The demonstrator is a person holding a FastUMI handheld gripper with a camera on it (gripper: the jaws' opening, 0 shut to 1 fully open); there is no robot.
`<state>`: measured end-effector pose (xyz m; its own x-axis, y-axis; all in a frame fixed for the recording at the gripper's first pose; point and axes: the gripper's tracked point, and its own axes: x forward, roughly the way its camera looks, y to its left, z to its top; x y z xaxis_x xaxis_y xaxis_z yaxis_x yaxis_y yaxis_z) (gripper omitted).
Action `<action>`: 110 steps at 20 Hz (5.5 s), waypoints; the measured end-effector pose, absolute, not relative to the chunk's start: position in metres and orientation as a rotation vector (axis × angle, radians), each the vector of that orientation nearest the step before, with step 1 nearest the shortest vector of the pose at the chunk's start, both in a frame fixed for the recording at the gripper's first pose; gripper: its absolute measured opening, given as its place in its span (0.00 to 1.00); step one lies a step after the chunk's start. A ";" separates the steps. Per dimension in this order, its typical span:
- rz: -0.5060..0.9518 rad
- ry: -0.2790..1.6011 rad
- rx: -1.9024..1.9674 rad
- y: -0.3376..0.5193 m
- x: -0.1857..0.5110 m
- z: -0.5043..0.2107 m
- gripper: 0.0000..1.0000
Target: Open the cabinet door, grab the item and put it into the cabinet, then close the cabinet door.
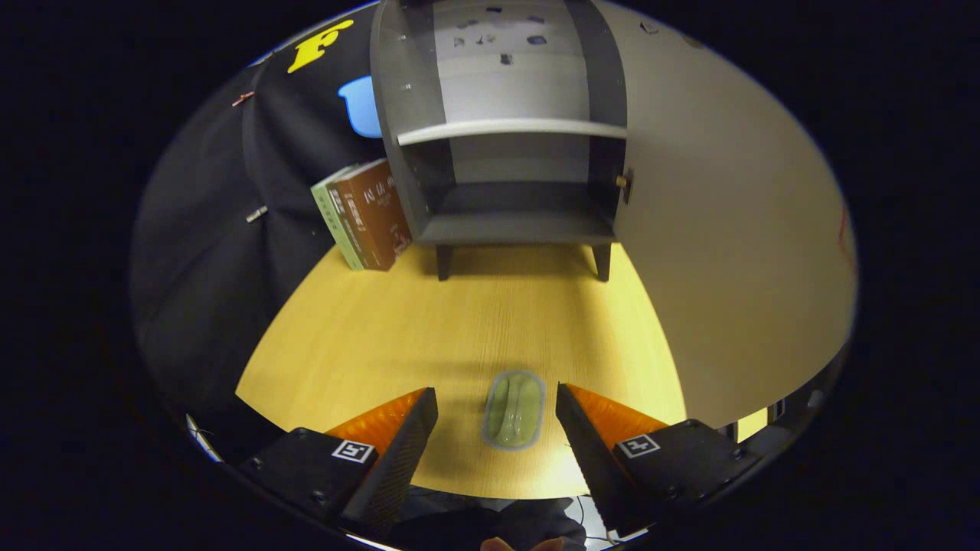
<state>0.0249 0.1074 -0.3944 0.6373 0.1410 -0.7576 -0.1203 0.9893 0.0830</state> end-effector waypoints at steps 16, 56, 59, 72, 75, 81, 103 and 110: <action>-0.030 1.025 0.009 0.095 0.053 -0.530 0.46; 0.023 0.506 0.091 0.118 0.373 -0.148 0.17; 0.004 0.544 0.082 0.119 0.409 -0.169 0.17; -0.072 0.565 0.198 0.122 0.491 -0.201 0.29; -0.096 0.540 0.207 0.116 0.493 -0.195 0.51; -0.113 0.431 0.241 0.102 0.485 -0.154 0.98; 0.050 0.065 0.053 0.054 0.151 -0.012 0.98; -0.003 0.023 0.015 -0.018 0.053 -0.017 0.98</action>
